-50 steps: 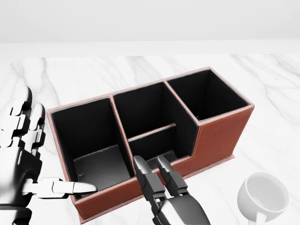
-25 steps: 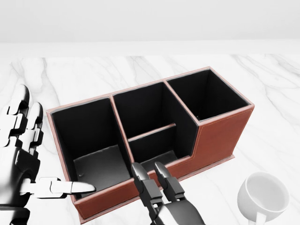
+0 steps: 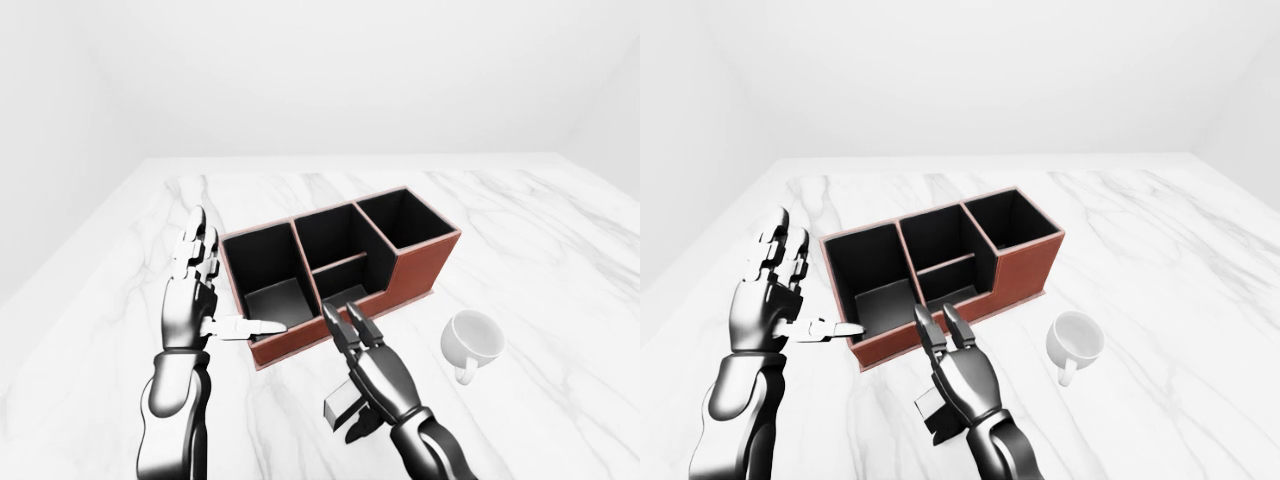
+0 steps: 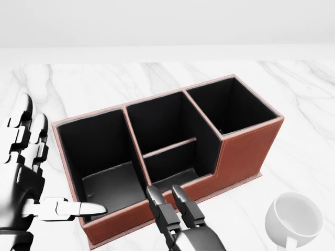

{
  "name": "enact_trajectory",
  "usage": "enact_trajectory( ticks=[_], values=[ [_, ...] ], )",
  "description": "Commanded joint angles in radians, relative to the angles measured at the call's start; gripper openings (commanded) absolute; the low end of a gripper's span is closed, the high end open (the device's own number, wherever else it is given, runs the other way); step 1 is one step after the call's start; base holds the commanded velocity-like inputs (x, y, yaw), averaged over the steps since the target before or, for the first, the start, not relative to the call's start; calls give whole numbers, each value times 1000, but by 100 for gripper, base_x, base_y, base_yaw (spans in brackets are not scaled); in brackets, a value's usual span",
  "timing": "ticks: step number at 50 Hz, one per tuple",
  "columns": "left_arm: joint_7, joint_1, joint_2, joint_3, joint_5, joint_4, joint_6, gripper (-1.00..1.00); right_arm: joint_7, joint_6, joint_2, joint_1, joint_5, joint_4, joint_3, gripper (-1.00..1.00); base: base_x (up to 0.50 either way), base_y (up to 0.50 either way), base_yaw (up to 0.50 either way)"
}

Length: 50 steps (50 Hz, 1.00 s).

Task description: Pick up the book and place it in the front compartment of the caddy.

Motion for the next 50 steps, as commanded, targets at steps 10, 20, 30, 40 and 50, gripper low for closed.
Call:
enact_trajectory(
  ticks=[10, 20, 30, 40, 50],
  values=[
    [-1, -2, 1, -2, 0, 0, 0, 100, -11, -27, 18, -23, -4, 70, -20, 100, 0, 0, 0],
    [-1, 2, 0, -3, 2, -3, 0, 100, -10, -28, 19, -17, -10, 72, -18, 100, 0, 0, 0],
    [-1, -1, 0, -3, 3, 6, 0, 100, -21, -32, 18, -15, -13, 87, -11, 100, 0, 0, 0],
    [-1, 3, 0, -3, 3, 0, 0, 100, -29, -38, 19, -21, -11, 109, -13, 100, 0, 0, 0],
    [-2, 2, -1, -5, 4, 0, 0, 100, -44, -53, 27, -42, -10, 157, -22, 100, 0, 0, 0]
  ],
)
